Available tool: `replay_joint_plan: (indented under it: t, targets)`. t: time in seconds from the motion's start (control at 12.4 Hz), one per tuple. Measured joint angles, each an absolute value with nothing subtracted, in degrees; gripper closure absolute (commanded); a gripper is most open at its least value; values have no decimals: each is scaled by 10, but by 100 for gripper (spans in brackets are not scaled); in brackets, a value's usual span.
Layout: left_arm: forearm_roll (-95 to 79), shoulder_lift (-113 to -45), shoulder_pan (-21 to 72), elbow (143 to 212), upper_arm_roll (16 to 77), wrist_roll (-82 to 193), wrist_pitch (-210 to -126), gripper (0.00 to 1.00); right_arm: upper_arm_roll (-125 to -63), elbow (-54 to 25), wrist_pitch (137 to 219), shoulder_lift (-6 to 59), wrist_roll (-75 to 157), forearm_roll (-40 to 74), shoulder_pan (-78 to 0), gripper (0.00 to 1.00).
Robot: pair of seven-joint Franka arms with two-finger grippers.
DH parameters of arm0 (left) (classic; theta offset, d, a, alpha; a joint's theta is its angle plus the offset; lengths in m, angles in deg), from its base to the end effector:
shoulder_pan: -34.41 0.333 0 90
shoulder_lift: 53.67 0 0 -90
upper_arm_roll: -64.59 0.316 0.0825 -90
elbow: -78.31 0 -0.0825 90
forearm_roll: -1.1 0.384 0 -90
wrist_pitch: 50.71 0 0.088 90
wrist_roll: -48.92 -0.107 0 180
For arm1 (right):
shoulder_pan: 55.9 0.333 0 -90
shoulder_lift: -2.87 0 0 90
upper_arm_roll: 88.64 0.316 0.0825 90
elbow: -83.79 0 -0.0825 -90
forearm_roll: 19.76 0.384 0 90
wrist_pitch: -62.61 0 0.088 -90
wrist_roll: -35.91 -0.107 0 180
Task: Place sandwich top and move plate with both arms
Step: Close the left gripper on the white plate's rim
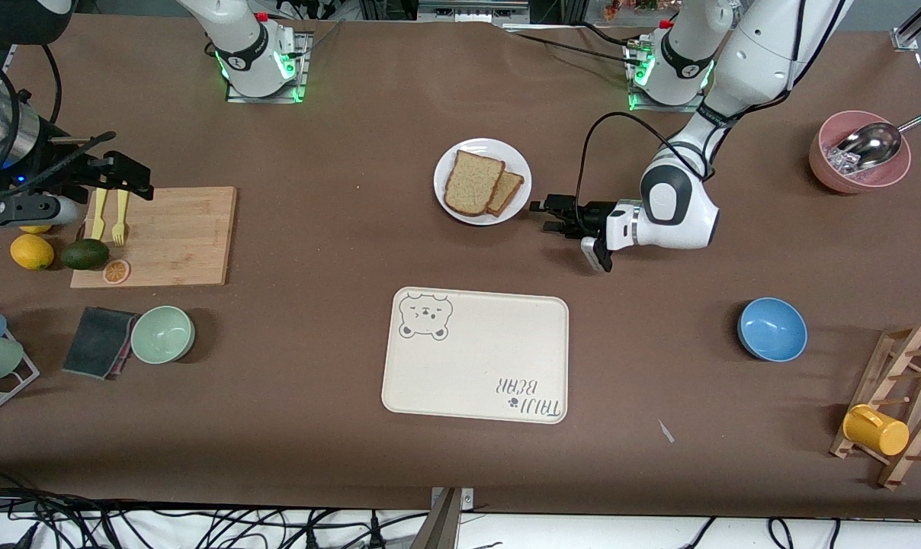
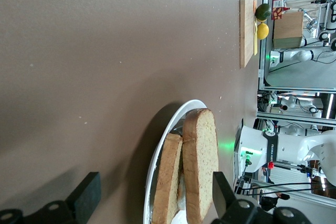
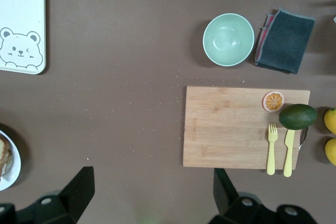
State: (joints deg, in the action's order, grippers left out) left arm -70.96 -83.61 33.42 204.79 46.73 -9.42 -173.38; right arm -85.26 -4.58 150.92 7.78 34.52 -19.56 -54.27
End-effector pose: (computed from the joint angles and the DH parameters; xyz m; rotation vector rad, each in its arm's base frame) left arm 0.4623 -0.2117 0.1398 2.0464 -0.2786 -0.2034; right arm 0.5736 0.0493 0.5870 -3.1334 -0.0989 0.1364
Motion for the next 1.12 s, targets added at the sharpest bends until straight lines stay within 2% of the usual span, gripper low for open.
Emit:
replay_joint_plan:
  t: [0.32, 1.12]
  targets:
    - [-710, -846, 343, 2048, 467, -94, -1734, 3, -852, -46, 1509, 79, 346, -196, -543, 0]
    - [-710, -859, 353, 2038, 469, -97, -1733, 3, -850, -47, 1510, 84, 346, -196, -542, 0]
